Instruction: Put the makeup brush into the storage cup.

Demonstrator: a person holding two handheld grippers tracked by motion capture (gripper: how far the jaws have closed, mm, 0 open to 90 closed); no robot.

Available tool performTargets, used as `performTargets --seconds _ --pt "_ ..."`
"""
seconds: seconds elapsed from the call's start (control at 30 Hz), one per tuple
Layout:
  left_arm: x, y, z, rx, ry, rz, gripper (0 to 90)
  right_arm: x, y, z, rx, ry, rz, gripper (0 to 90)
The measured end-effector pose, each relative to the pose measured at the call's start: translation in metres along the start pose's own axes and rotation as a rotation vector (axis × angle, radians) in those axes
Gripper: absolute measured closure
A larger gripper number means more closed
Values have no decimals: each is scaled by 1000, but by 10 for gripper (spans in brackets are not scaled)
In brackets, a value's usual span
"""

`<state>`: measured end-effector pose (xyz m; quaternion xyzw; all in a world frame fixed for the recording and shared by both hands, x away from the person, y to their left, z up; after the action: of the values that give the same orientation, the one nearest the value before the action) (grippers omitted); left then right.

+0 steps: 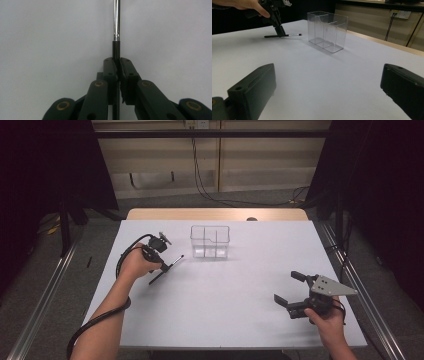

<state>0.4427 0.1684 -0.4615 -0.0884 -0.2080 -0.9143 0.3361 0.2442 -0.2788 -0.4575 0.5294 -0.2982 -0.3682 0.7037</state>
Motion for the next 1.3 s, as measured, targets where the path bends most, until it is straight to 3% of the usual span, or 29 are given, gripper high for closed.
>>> performTargets --seconds 0.5,0.73,1.3 --pt "-4 -9 19 228 -44 39 842 0 0 -1 -2 -1 2 0" --pt "-4 -12 22 298 -71 41 842 0 0 -1 1 -2 2 0" --pt "6 -13 32 549 -68 37 842 -1 0 -1 -3 -2 2 0"
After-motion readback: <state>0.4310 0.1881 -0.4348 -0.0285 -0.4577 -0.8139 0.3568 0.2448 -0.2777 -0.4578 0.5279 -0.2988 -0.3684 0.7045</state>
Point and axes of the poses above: each handheld gripper's, and its own axes: z roughly backward along the jaws, y roughly out of its top, x roughly to its right, the point moved 2 cm from there along -z, roughly forward along the jaws, and after that the axes turned 10 degrees about -y, right-handed, at the moved point
